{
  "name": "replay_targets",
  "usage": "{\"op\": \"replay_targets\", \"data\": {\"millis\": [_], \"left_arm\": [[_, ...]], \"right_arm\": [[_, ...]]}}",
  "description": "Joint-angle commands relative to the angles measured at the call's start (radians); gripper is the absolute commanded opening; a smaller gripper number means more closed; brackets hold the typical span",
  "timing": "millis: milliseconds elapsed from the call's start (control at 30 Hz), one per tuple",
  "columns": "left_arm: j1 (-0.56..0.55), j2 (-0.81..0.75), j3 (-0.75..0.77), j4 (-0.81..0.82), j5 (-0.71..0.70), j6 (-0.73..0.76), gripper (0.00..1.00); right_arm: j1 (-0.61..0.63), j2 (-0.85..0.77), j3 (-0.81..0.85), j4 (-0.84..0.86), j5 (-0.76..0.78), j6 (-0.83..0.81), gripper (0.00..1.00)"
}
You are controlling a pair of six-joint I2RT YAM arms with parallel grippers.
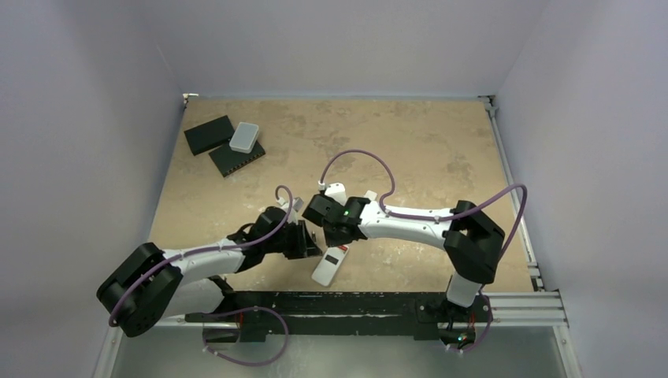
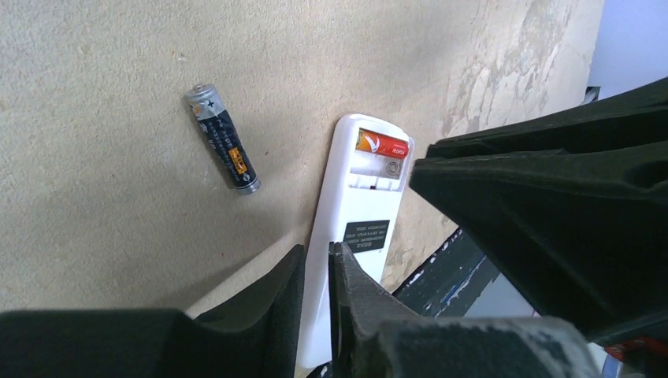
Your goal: Load the batteries into the remote control
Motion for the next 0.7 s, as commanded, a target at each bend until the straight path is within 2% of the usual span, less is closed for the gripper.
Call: {"op": "replay_targets", "data": {"millis": [0,133,267,667], "left_arm": [[-0.002,-0.008,0.049,-0.026,0.019,0.020,0.20],[-0.001,-0.020,0.064,-0.069,0.023,0.022,0.32],[-0.001,-0.046,0.062,-0.119,0.019,0.028,0.35],[-0.002,-0.141,0.042,-0.208,0.000,0.017,0.37]], "right_arm": [[0.001,0.028,-0.003,0.039,0.003,-0.035,0.25],[-0.003,0.034,-0.004,0.029,0.032,-0.068,0.36],[-0.011,0.011,-0.029,0.048,0.034,-0.122,0.42],[-0.061,-0.052,-0.142,0.173,-0.080,-0.282,0.42]]}}
